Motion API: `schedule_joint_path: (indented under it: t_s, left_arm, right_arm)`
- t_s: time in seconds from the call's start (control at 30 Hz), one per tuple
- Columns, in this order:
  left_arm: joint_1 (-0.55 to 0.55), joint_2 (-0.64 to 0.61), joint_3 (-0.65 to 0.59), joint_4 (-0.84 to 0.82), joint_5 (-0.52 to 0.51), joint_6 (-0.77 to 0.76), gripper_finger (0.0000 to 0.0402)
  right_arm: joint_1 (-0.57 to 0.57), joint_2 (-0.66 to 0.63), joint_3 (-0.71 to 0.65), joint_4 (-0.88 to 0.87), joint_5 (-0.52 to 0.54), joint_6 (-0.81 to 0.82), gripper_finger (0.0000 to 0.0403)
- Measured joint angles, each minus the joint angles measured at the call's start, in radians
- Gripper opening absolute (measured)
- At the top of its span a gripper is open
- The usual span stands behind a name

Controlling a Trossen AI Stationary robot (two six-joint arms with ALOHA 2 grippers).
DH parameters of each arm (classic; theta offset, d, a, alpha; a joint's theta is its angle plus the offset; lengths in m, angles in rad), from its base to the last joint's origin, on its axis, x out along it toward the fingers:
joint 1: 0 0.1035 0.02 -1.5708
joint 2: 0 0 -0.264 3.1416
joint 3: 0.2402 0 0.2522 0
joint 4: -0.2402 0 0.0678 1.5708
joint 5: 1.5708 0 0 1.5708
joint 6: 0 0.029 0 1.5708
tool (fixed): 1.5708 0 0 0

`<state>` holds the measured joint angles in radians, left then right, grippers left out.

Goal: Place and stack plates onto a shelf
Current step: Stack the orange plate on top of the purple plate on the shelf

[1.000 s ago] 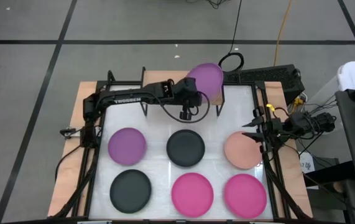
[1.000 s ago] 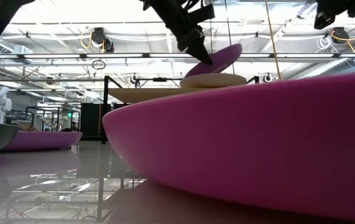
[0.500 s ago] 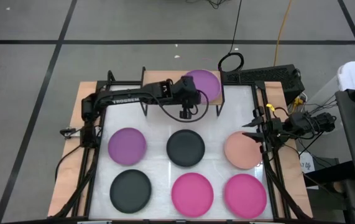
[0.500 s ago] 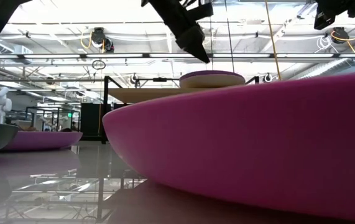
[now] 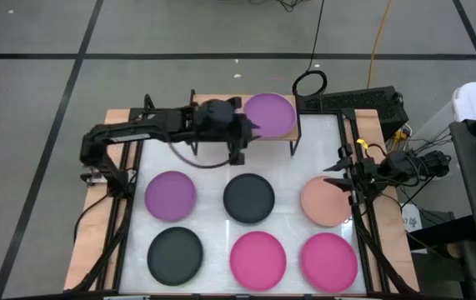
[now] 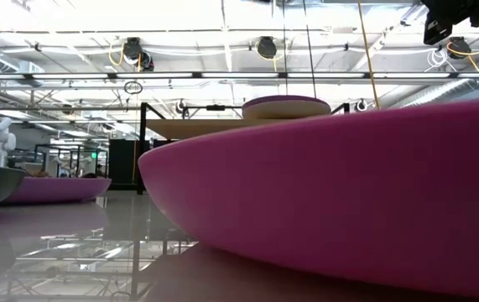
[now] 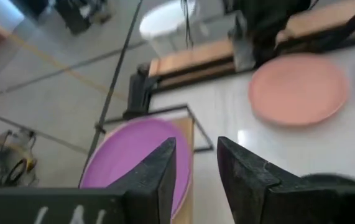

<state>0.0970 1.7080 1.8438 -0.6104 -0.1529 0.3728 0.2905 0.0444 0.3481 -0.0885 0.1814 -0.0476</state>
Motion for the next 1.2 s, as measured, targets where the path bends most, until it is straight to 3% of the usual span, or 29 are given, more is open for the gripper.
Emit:
schedule_joint_path:
  t_s: [0.17,0.4,0.63,0.8,0.97,1.2]
  left_arm:
    - [-0.057,-0.082,-0.107,0.131,0.004,-0.008,0.0103]
    - [-0.093,-0.244,-0.442,0.400,0.002,-0.076,0.0101]
    - [-0.153,-0.416,-0.854,0.848,-0.005,-0.181,0.0101]
    - [-0.200,-0.456,-1.088,1.201,-0.014,-0.221,0.0101]
    - [-0.215,-0.456,-1.199,1.401,-0.053,-0.220,0.0101]
    - [-0.215,-0.456,-1.203,1.393,-0.084,-0.223,0.0101]
  right_arm:
    - [0.000,0.000,0.000,-0.013,-0.003,0.035,0.0121]
    - [0.000,0.002,0.000,-0.035,-0.002,0.044,0.0121]
    - [0.000,0.011,0.000,-0.039,0.003,0.047,0.0121]
    - [0.000,0.047,0.000,-0.051,0.040,0.102,0.0121]
    - [0.000,0.156,-0.001,-0.052,0.081,0.106,0.0121]
    - [-0.001,0.373,0.064,-0.113,0.083,0.123,0.0121]
